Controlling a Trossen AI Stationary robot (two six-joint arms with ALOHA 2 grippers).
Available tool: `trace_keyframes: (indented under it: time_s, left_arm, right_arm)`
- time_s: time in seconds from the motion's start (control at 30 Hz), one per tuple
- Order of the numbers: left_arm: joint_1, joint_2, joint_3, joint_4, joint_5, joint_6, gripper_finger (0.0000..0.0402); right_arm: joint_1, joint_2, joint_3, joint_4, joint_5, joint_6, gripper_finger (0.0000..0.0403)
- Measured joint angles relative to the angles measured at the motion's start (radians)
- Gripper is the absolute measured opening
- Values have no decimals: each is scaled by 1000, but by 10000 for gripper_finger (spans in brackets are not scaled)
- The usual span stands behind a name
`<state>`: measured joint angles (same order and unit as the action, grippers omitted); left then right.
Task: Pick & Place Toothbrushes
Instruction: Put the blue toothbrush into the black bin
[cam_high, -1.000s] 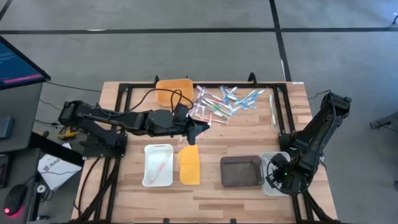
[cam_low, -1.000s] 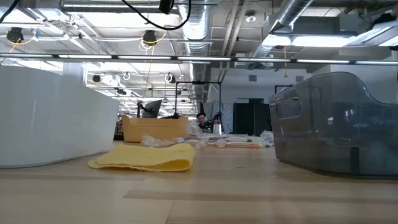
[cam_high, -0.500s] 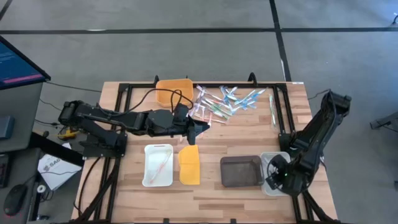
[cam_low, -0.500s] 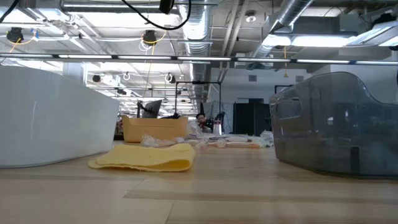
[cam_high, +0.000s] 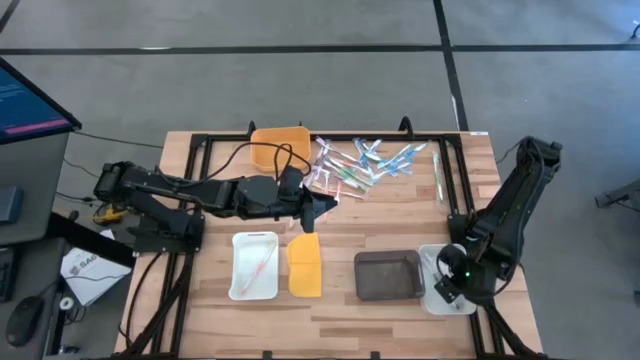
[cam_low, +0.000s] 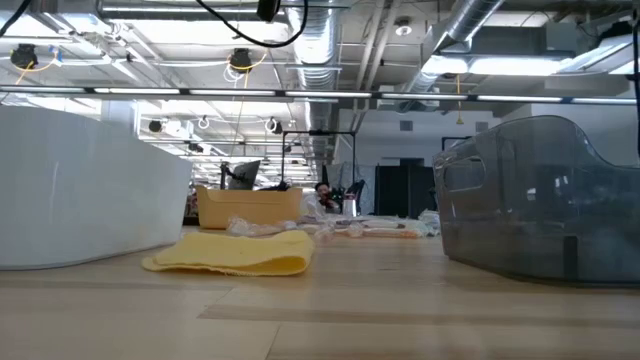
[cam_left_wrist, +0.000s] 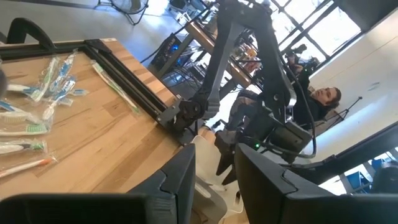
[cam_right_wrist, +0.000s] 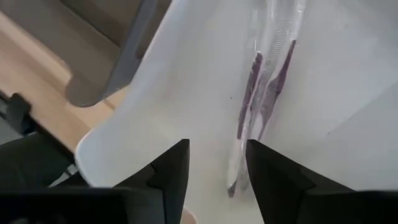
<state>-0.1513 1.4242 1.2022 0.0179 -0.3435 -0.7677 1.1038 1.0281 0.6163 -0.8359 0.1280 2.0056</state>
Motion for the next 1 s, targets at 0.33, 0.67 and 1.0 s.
trace_keyframes:
  time_s: [0.33,0.67,1.0]
  left_arm:
    - [0,0,0,5,0,0,108]
    - [0,0,0,7,0,0,108]
    - [0,0,0,7,0,3,108]
  right_arm:
    - [0,-94,0,-5,0,-41,131]
    - [0,-199,0,36,118,-50,121]
    - [-35,-281,1,92,403,-118,120]
